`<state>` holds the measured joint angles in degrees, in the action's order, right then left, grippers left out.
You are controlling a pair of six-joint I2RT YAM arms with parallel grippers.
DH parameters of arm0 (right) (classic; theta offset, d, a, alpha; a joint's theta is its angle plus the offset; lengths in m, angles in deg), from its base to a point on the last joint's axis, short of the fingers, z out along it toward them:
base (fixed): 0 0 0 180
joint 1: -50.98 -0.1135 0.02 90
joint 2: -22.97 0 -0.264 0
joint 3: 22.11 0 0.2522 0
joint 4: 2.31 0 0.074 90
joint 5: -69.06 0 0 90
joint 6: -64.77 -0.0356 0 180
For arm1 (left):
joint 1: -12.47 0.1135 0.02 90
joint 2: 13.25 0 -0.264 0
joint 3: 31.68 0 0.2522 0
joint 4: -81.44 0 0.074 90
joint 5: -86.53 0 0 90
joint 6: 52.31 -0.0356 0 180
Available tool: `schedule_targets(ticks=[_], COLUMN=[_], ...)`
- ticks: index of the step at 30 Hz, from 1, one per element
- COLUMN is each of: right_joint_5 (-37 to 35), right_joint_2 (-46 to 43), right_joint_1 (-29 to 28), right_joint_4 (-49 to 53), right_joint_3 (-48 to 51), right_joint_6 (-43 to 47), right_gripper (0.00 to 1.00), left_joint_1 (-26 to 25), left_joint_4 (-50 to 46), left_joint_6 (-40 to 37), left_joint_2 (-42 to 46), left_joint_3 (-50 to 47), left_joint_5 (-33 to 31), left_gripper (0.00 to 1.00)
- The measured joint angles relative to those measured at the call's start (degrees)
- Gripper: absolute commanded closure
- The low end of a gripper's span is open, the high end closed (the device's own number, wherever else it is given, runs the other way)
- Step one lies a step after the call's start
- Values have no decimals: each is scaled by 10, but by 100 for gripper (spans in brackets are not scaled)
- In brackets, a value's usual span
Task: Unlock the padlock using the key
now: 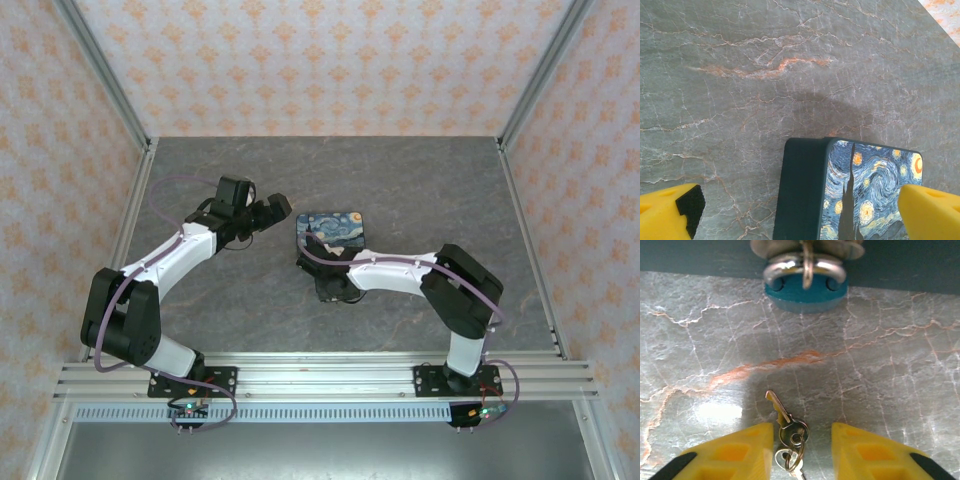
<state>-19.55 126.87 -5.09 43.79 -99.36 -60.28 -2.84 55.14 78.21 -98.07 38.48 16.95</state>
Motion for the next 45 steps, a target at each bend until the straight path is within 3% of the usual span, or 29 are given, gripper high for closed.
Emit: schedule_targets(ticks=[9,14,23,34,45], right_joint_5=[-11,-17,16,123,191], right_joint_2=[3,10,-15,-174,-292], right_joint_1=[-7,-18,-14,65,133], right_joint_4=[3,4,-50,-170,-282], right_joint_3=[-2,-10,23,181,259], right_joint_6=[0,6,2,-9,-16], right_gripper=[68,100,100,100,100], left_joint_1=[0,0,0,0,-3], left_joint_4=[0,0,-3,-10,12], left_joint_6=[0,0,11,28,47], left_joint_2=[0,0,0,0,-8], left_joint_3=[0,0,4,9,14], left_joint_5=[0,0,-1,3,74], left_gripper=[0,0,0,0,0])
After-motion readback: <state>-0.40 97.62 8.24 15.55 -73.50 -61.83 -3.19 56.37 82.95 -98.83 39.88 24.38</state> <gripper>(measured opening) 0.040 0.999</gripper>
